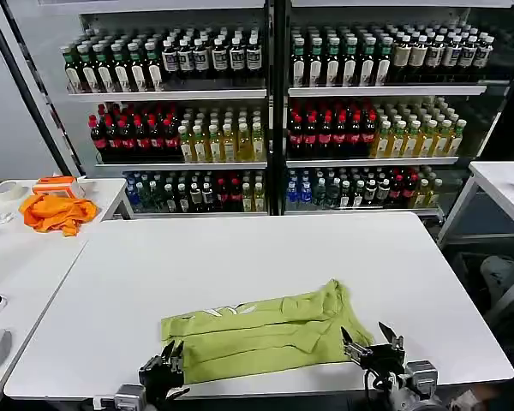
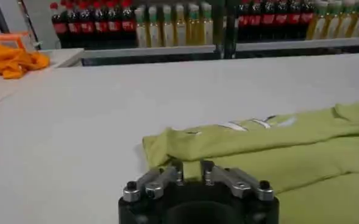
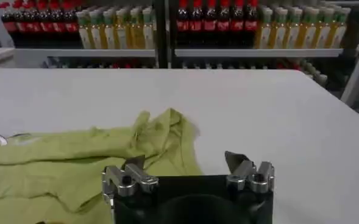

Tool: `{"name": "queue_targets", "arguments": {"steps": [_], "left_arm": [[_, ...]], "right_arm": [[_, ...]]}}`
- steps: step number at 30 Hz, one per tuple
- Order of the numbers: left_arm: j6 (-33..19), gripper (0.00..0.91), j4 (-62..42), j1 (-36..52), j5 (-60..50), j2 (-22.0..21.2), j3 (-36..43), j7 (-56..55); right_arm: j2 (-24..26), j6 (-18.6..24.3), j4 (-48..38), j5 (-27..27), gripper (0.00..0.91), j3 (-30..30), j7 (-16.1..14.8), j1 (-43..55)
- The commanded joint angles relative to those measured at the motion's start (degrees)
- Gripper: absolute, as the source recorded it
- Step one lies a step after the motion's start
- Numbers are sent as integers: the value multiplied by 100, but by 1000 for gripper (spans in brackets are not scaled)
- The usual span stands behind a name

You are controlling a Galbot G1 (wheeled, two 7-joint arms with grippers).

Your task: Fold and organize the clothes.

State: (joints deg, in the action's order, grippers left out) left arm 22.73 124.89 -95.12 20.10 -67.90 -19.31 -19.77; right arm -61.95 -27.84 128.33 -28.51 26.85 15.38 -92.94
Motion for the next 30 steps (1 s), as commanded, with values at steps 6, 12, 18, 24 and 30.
{"name": "queue_targets", "arguments": {"steps": [6,12,18,24,30], "left_arm": [[-1536,907,-482,98,-892,-860,293,-662],[-1917,907,-869,164,-1118,-1029,347,-798],[-1841,907,-1028,183,-1127,-1086,492,-807],[-1828,907,-1155,271,-981,-1102,468,-807],[-1787,907,-1297,399,-977,-1156,406,-810]], "right_arm": [[-18,2,-21,5,907,-12,3,7],[-54,8,-6,18,907,-3,0,-7],[-120,15,15,50,907,5,-3,-49],[-143,14,29,50,907,8,1,-44],[-133,9,48,51,907,-9,1,-47]]}}
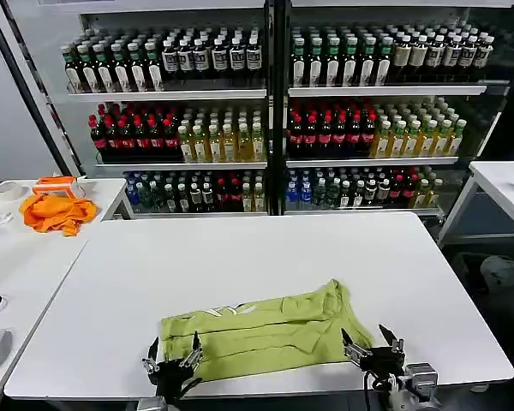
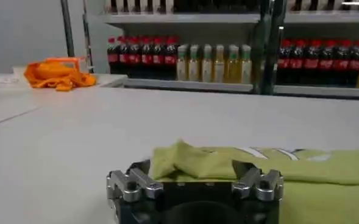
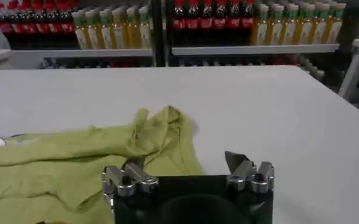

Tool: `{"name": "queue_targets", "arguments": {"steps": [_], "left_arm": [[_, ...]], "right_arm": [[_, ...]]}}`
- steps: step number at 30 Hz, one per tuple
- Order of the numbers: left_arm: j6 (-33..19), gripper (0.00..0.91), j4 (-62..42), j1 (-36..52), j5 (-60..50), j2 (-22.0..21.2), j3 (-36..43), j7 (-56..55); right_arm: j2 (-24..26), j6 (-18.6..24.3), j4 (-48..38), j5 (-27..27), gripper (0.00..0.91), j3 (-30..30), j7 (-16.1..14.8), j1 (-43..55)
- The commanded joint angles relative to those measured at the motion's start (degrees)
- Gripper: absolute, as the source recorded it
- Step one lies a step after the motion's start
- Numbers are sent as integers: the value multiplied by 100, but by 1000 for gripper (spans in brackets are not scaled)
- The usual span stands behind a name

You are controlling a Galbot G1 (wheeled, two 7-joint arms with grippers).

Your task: Fold and organize the clothes.

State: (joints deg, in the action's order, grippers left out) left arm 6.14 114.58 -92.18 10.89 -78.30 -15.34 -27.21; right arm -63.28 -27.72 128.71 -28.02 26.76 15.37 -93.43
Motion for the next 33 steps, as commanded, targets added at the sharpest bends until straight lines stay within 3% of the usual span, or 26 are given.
{"name": "queue_targets", "arguments": {"steps": [1,2,3,5,6,11,33], "left_arm": [[-91,907,-287,113,-28,-122,-3,-68],[-39,806,-288,114,44,-120,-9,-66],[-9,504,-291,111,121,-118,-12,-61],[2,272,-317,100,159,-112,-8,-48],[3,60,-332,97,155,-115,-1,-50],[5,20,-338,95,175,-118,3,-40],[-326,20,-372,191,690,-184,-72,87]], "right_arm": [[1,-2,14,1,907,-1,1,7],[0,-3,16,2,907,-1,2,14],[-5,-2,20,-1,907,-1,2,20],[-13,-4,26,-4,907,-4,2,23],[-19,-4,25,-1,907,-10,4,17],[-19,-2,38,-1,907,-13,1,2],[-45,4,146,22,907,39,11,-109]]}}
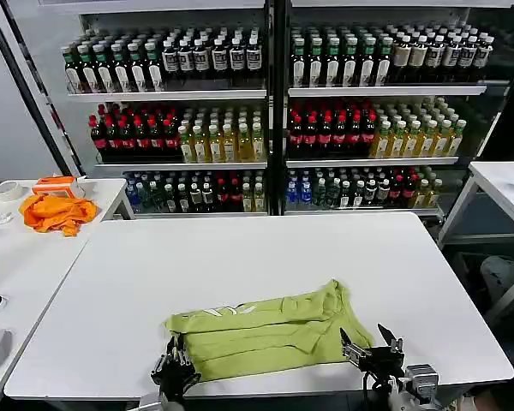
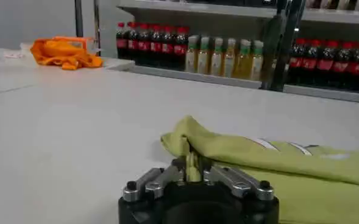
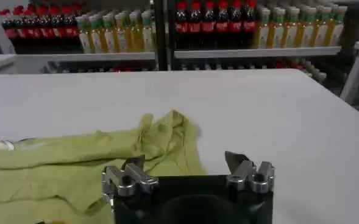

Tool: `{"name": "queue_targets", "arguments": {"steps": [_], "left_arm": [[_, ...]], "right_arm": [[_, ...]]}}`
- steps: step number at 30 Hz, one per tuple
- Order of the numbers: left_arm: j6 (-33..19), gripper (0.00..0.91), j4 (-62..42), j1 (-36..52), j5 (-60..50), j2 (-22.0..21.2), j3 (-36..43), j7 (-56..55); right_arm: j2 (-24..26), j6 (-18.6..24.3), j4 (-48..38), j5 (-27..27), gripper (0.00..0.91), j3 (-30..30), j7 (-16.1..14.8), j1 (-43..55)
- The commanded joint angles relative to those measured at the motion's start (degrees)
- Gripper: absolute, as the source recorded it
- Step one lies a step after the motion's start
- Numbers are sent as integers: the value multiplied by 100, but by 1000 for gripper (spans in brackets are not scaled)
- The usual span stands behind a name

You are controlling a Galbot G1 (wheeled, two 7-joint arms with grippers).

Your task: Fold and organize the clothes.

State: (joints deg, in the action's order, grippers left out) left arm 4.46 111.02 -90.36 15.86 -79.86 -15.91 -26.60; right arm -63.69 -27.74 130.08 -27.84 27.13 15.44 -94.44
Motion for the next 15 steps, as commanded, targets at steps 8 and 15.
{"name": "queue_targets", "arguments": {"steps": [8,15], "left_arm": [[-203,20,183,4,528,117,-474,76],[-29,20,476,36,1119,848,-1380,218]], "right_arm": [[3,8,16,-7,907,52,1,-25],[15,7,-18,-41,907,62,-1,35]]}}
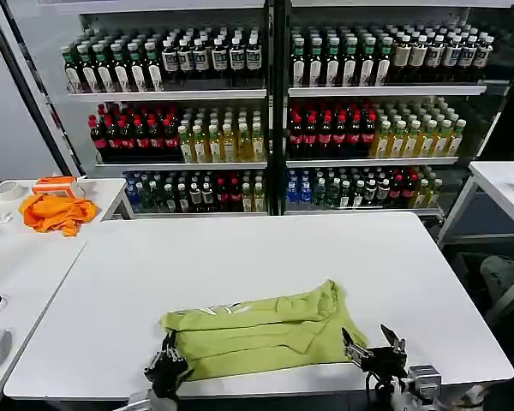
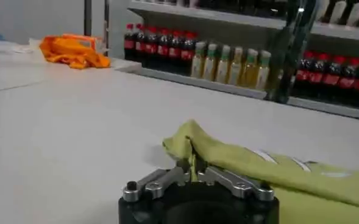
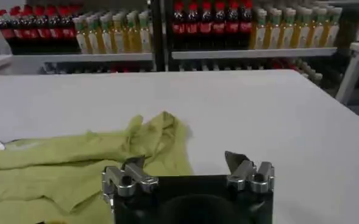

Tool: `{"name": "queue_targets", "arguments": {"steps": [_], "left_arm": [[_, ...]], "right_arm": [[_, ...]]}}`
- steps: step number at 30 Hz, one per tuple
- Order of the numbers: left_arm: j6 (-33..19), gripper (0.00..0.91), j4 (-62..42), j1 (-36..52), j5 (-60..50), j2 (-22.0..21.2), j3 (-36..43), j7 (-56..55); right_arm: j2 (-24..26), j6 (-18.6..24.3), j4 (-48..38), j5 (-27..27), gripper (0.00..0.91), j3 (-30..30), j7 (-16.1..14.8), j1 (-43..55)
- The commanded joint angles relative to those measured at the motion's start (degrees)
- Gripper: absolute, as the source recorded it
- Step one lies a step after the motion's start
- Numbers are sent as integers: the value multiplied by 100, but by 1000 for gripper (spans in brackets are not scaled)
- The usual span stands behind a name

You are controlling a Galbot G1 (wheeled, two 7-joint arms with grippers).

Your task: Fold and organize the clothes.

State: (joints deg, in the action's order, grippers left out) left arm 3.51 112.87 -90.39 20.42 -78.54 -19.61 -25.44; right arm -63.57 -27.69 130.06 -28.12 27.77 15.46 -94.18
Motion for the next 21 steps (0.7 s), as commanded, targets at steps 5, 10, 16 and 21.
{"name": "queue_targets", "arguments": {"steps": [5,10,16,21], "left_arm": [[204,20,214,123,1154,1346,-1581,231],[351,20,28,271,1613,1814,-1798,345],[697,20,752,351,2603,2016,-1426,543],[913,20,1382,579,3845,1742,-683,609]], "right_arm": [[3,-2,-60,-38,907,-22,1,79],[15,-6,-68,-63,907,-7,2,88],[50,-7,-84,-81,907,53,3,60],[38,-6,-98,-72,907,81,7,16]]}}
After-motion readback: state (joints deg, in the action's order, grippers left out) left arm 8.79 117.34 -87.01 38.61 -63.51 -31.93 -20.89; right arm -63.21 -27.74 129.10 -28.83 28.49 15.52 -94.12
